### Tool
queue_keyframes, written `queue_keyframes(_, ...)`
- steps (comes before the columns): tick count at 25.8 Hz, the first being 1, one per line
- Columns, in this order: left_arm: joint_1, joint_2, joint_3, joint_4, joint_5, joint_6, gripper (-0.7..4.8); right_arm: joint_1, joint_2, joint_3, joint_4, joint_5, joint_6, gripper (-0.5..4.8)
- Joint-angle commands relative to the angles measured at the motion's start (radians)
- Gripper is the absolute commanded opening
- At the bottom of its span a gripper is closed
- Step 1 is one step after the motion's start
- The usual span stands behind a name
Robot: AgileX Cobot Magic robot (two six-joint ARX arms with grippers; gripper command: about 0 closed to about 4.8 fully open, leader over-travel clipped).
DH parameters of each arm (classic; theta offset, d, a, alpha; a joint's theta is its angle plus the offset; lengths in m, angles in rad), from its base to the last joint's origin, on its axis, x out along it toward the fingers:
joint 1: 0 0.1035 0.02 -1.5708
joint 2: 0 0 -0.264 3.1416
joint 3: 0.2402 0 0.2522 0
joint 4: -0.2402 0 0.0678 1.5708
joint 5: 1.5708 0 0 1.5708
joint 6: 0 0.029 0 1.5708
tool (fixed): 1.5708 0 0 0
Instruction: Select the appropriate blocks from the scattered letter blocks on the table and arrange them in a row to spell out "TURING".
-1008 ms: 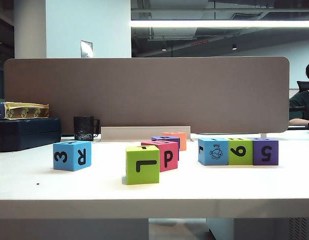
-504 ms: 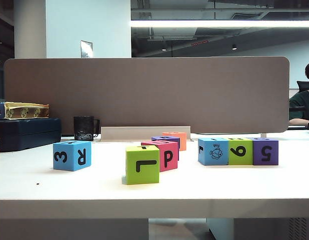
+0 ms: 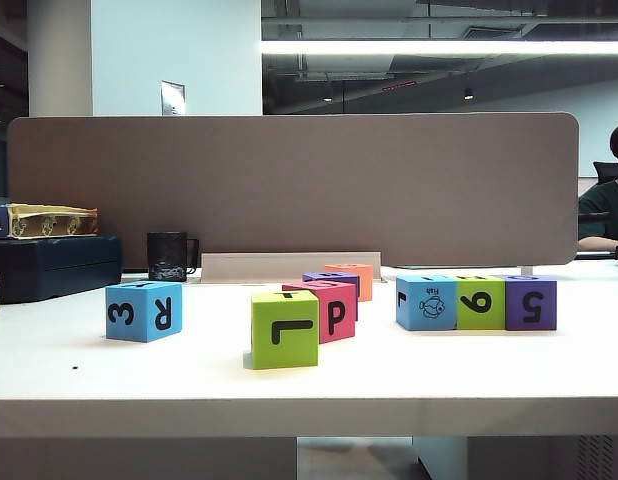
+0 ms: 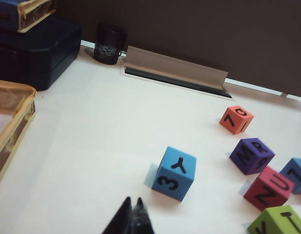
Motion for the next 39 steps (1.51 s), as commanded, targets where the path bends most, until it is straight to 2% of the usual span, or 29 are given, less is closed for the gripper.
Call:
queue_keyframes(1,-0.001,0.002,0.050,-0.035,0.007,-0.003,-0.05,0.000,-0.011,0.004,0.010,-0.010,0.004,-0.01)
queue_keyframes(5,-0.001,0.027,0.117,-0.076,0.012,-0.002,-0.05,0.000,-0.011,0.004,0.010,-0.013,0.004,-0.01)
queue_keyframes(9,-0.001,0.099,0.154,-0.089,0.096,0.006,-0.05,0.000,-0.011,0.004,0.010,-0.021,0.025,-0.01)
queue_keyframes(14,-0.001,0.192,0.180,-0.092,0.128,0.011,-0.05,0.000,-0.011,0.020,0.008,-0.036,0.026,-0.01)
queue_keyframes(17,-0.010,0.254,0.204,-0.101,0.138,0.078,-0.05,0.000,-0.008,0.037,0.009,-0.035,0.026,-0.01)
queue_keyframes(27,-0.018,0.402,0.261,-0.103,0.137,0.145,-0.05,0.000,-0.007,0.040,0.002,-0.002,0.025,-0.01)
queue_keyframes(31,-0.026,0.456,0.294,-0.107,0.137,0.216,-0.05,-0.001,0.006,0.040,-0.014,0.037,0.024,-0.01)
queue_keyframes(36,-0.083,0.566,0.343,-0.107,0.129,0.275,-0.05,0.000,0.072,0.042,-0.027,0.035,0.024,-0.01)
queue_keyframes(38,-0.126,0.618,0.358,-0.107,0.099,0.277,-0.05,-0.001,0.085,0.042,-0.027,0.036,0.021,-0.01)
queue_keyframes(39,-0.161,0.654,0.369,-0.107,0.075,0.304,-0.05,0.000,0.087,0.042,-0.027,0.036,0.021,-0.01)
